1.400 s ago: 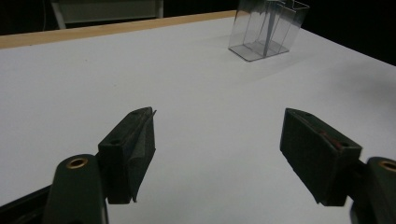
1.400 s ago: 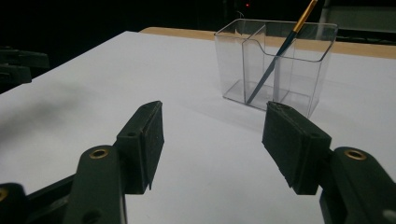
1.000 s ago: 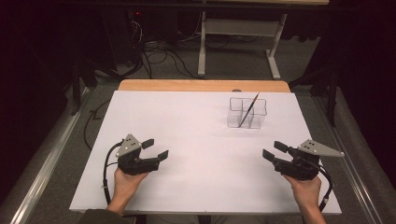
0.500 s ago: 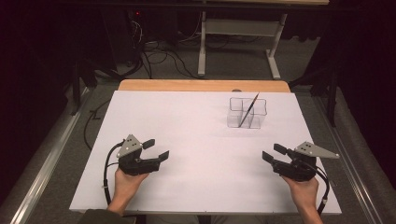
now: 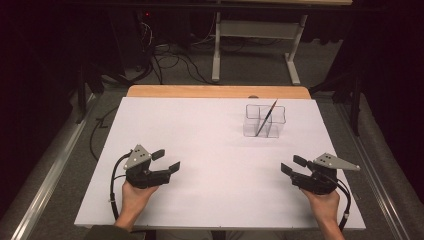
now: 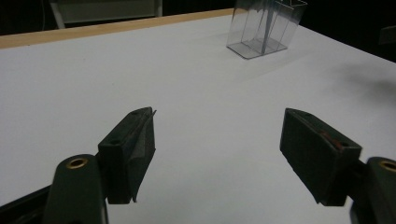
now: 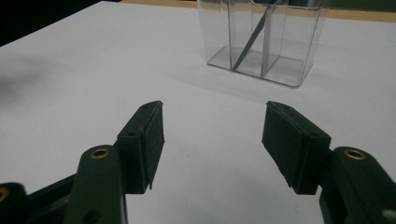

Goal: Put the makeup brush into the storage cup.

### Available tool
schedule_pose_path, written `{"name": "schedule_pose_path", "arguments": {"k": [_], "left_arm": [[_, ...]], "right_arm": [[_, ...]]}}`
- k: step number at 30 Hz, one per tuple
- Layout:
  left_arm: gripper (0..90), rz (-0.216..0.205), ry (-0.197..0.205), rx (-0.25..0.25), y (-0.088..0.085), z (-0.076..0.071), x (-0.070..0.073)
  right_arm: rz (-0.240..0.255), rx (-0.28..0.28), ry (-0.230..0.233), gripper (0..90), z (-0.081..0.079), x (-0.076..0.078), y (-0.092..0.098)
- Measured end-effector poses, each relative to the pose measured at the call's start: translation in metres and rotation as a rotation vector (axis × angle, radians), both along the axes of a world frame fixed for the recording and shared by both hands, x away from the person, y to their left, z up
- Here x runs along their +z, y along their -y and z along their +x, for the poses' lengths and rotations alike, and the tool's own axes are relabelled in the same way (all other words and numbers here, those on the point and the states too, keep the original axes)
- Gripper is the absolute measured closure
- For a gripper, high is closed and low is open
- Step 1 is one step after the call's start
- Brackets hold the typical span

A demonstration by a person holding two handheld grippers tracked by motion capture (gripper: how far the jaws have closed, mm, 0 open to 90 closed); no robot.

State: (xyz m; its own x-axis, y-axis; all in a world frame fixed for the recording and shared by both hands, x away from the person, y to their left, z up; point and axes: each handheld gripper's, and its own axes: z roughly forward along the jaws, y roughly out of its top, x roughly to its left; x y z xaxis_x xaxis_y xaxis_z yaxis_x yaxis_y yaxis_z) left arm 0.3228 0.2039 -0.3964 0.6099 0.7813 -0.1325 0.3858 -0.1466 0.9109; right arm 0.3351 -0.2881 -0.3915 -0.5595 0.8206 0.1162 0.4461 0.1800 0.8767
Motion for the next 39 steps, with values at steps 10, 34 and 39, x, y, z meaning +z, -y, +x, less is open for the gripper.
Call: {"name": "schedule_pose_path", "arguments": {"k": [10,34,39], "left_arm": [[26.7,0.002,-0.02,0.001,0.0,0.002,-0.002],[26.8,-0.017,-0.018,0.008,-0.002,0.002,-0.002],[26.8,-0.025,-0.019,0.014,-0.004,0.002,-0.002]], "right_arm": [[0.03,-0.015,-0.036,40.6,-0.001,-0.008,0.006],[-0.009,-0.042,0.0,38.5,-0.001,-0.011,0.005],[0.005,-0.047,0.001,38.1,-0.002,-0.011,0.005]]}}
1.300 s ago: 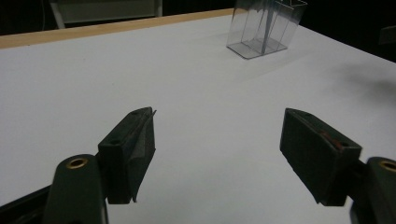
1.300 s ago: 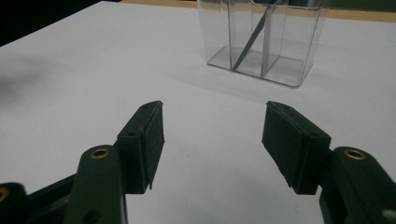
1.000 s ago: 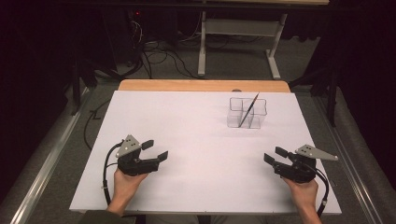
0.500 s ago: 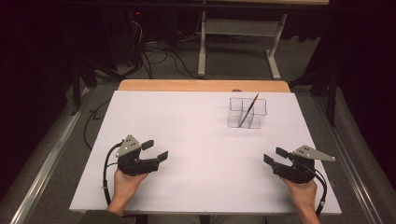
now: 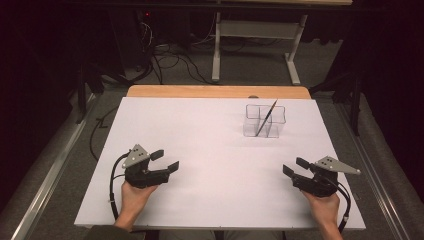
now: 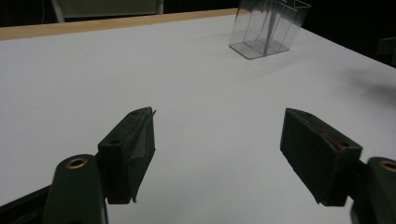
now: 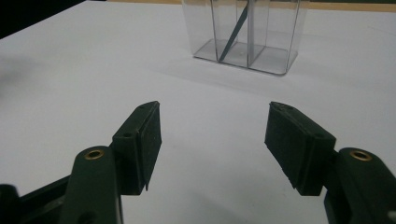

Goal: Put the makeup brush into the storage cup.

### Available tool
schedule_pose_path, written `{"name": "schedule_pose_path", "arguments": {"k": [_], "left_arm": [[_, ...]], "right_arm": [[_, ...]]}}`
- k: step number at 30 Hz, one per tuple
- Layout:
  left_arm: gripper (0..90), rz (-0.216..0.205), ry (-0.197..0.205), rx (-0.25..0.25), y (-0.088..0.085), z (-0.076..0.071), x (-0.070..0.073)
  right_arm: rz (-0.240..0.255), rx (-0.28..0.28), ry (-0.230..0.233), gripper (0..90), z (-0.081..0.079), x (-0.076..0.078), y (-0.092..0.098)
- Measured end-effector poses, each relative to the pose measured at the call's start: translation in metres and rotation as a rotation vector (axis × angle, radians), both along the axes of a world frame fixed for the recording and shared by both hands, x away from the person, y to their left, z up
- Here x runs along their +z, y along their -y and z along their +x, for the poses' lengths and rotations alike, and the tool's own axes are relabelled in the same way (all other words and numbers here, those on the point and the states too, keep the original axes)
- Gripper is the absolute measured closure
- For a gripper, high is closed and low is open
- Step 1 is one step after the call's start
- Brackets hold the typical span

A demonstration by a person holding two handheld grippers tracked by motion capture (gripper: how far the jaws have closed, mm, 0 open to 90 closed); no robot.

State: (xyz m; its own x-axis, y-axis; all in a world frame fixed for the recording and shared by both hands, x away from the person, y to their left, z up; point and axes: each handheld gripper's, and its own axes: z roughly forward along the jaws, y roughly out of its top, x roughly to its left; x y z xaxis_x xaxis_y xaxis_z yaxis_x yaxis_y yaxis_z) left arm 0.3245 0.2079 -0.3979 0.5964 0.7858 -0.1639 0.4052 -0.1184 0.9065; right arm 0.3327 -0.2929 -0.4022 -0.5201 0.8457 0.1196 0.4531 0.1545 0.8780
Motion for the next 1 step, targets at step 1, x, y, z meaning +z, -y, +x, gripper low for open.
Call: {"name": "schedule_pose_path", "arguments": {"k": [1], "left_arm": [[26.8,-0.003,0.0,0.001,-0.0002,0.0004,0.0]], "right_arm": [[0.002,-0.001,0.0,38.1,-0.0001,0.0001,-0.0003]]}}
